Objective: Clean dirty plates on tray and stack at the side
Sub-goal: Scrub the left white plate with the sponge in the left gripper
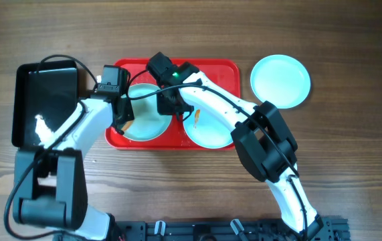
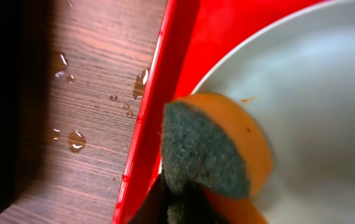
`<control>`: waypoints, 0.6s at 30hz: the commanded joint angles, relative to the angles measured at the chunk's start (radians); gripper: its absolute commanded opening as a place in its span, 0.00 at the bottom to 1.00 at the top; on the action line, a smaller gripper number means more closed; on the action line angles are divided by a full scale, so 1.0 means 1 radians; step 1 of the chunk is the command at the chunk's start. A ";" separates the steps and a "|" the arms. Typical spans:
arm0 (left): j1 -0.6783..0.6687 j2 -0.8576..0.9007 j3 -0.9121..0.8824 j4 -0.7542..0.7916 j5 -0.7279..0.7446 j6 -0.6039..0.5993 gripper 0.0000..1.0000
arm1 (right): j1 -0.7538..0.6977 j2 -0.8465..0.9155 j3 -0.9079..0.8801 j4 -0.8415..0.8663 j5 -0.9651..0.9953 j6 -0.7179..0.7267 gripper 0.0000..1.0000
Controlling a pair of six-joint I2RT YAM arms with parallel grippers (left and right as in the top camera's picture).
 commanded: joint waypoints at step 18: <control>-0.105 0.005 0.008 0.079 0.183 -0.092 0.04 | -0.010 -0.031 0.004 0.011 0.045 0.005 0.04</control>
